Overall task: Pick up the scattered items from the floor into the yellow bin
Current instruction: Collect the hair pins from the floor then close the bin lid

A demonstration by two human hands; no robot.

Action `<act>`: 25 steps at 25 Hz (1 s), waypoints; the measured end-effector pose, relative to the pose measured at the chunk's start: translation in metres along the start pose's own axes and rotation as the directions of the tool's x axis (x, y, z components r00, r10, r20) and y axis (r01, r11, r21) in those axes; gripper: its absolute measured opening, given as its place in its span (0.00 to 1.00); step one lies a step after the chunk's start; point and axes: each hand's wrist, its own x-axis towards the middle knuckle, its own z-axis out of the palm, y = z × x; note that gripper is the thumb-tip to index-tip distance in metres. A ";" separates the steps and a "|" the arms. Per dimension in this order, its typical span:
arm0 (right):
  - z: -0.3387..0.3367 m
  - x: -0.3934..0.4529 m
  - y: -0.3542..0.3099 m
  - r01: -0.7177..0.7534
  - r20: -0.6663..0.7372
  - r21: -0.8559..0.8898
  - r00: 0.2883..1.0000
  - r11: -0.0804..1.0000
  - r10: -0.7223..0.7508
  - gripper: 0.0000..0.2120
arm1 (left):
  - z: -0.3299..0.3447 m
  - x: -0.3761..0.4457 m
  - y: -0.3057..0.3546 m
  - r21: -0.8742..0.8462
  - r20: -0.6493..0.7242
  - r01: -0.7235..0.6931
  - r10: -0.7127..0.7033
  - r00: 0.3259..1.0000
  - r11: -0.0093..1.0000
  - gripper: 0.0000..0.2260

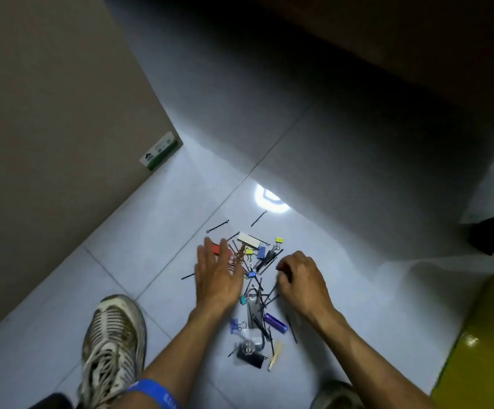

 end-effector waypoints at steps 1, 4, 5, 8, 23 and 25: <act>0.004 0.001 -0.005 0.025 -0.008 -0.005 1.000 1.000 -0.025 0.06 | 0.005 -0.007 -0.002 -0.020 0.049 -0.092 0.093 0.994 0.996 0.29; -0.003 0.028 -0.009 0.072 -0.103 -0.098 0.991 0.993 -0.082 0.12 | 0.003 -0.013 -0.013 -0.038 -0.059 -0.167 0.165 0.985 0.985 0.28; -0.007 0.042 -0.012 0.090 -0.107 -0.136 0.989 0.987 -0.104 0.15 | -0.001 -0.014 -0.020 -0.033 -0.167 -0.078 0.071 0.983 0.996 0.28; -0.010 0.084 -0.032 0.146 0.005 -0.257 0.989 0.955 -0.150 0.20 | -0.014 -0.020 -0.041 -0.081 -0.314 0.250 -0.263 0.913 0.965 0.25; 0.008 0.035 -0.032 0.214 0.157 -0.243 0.971 0.946 -0.179 0.16 | -0.022 0.033 0.015 0.095 0.061 -0.299 0.295 0.954 0.949 0.26; 0.009 0.021 -0.032 0.170 0.116 -0.164 0.981 0.972 -0.152 0.15 | -0.012 0.010 0.004 0.024 0.056 -0.331 0.329 0.943 0.943 0.22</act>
